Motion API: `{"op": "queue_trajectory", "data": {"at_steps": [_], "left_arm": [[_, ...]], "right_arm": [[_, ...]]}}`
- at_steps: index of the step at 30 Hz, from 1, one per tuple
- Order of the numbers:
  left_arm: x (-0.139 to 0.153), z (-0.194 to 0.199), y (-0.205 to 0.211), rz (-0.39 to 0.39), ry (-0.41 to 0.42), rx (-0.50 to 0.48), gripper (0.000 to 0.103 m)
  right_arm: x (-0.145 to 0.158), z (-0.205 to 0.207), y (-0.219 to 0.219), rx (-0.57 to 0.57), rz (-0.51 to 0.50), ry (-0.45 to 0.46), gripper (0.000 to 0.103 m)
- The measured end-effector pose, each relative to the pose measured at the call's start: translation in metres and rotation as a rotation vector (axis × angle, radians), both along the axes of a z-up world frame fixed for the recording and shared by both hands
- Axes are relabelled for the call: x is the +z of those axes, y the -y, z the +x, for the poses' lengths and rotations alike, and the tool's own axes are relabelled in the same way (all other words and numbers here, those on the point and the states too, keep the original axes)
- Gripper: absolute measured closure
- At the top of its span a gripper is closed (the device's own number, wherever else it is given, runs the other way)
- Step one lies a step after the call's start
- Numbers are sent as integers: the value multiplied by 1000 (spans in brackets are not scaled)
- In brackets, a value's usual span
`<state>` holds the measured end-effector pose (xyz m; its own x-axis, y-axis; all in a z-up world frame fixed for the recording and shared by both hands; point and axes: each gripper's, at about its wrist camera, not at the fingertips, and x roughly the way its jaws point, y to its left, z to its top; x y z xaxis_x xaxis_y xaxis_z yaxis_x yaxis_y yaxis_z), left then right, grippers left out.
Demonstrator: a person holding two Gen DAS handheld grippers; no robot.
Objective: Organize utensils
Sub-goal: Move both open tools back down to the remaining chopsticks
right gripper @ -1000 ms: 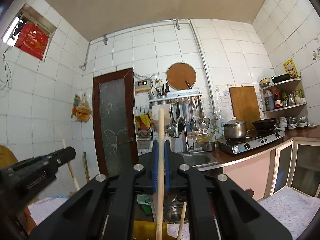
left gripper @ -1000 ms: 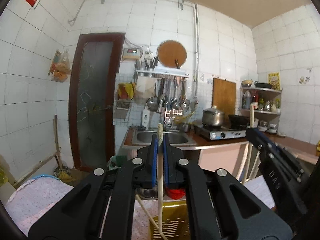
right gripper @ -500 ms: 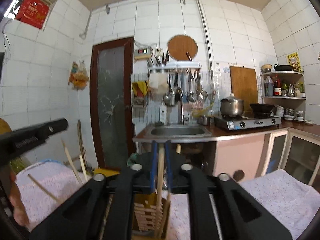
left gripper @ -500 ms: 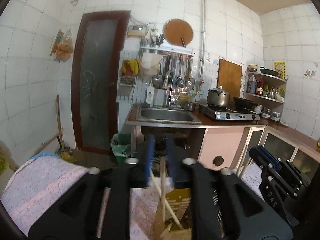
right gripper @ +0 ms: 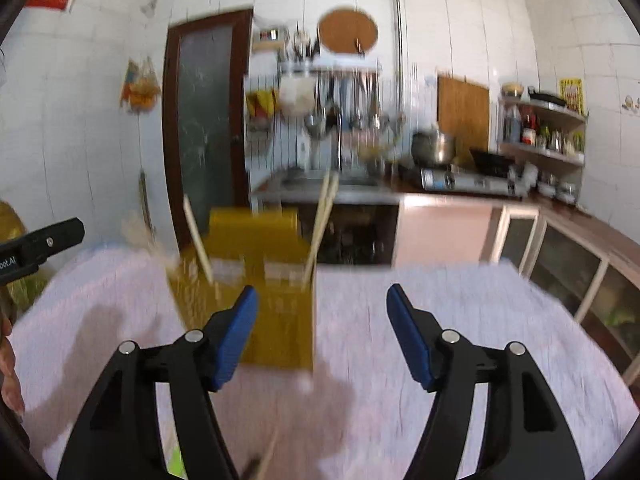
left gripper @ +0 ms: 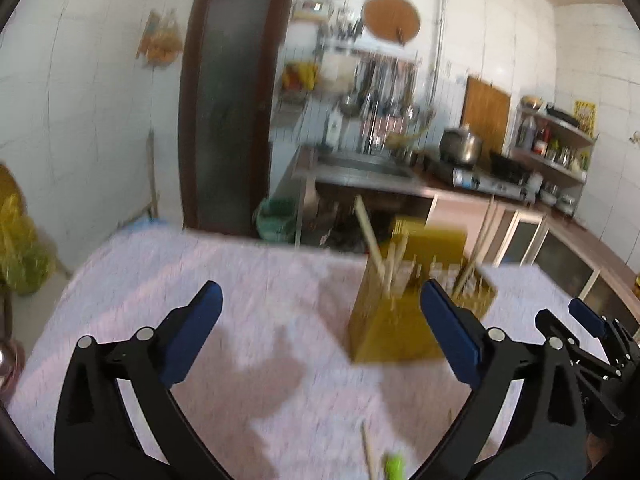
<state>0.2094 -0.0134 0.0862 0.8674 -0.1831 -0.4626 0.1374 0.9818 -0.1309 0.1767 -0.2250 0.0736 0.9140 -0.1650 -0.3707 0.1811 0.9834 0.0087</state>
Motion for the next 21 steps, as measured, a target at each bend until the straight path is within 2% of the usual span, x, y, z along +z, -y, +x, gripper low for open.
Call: {"op": "queue_trajectory", "data": {"at_steps": [5,9,14,17,21], "left_arm": [[-53,-9,4,55,-139,-16,6],[-84,-5,7,62,-222,-21,6],[-114,-1,11,93,-295,-29,6],[-123,0,16,107,-323,-32,6],[-133,0,27,151,-351,-55,6]], "right_arm": [[-47,-9,-10,-2,38,-147,37],[-81,-3,-9,3,81,-241,37],[-103,1,-10,13,99,-312,37],[-110,3,-11,21,123,-352,37],[-115,4,-17,4,94,-397,37]]}}
